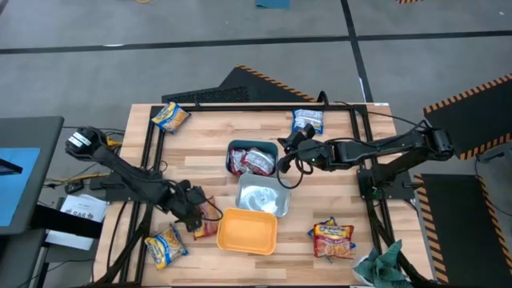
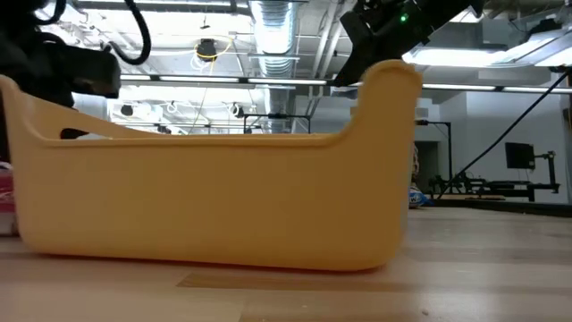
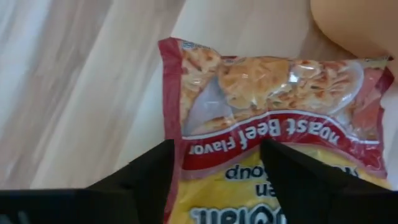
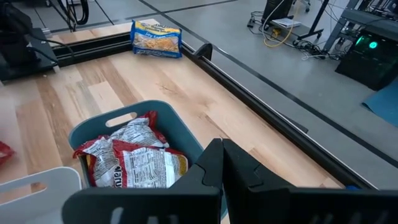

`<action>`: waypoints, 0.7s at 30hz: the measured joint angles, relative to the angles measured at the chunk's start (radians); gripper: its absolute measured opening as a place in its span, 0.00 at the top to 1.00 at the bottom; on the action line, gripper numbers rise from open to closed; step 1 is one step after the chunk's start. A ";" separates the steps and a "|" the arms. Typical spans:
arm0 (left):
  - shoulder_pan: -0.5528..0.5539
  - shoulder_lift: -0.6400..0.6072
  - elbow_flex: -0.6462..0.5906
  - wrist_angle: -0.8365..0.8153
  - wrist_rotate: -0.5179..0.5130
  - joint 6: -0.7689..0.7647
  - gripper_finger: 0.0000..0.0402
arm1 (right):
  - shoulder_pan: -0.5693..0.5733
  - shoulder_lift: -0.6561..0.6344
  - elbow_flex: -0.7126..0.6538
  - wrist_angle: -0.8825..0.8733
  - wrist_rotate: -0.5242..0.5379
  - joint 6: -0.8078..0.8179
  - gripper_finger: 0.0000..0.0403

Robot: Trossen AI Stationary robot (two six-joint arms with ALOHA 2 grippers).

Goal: Sort Maruchan noodles
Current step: Put the left red noodle pack into the blue bin

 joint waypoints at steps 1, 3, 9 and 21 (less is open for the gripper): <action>0.002 0.013 0.001 0.013 -0.003 0.006 0.48 | 0.000 0.000 0.000 0.000 0.000 0.000 0.95; 0.009 0.018 0.002 0.021 0.005 0.034 0.63 | 0.000 0.000 0.000 0.000 0.000 0.000 0.95; 0.018 -0.059 -0.014 -0.092 -0.057 0.085 0.98 | 0.000 0.000 0.000 0.000 0.000 0.000 0.95; 0.045 -0.379 0.211 -0.587 -0.332 0.040 1.00 | 0.001 0.000 0.000 0.009 0.000 0.000 0.95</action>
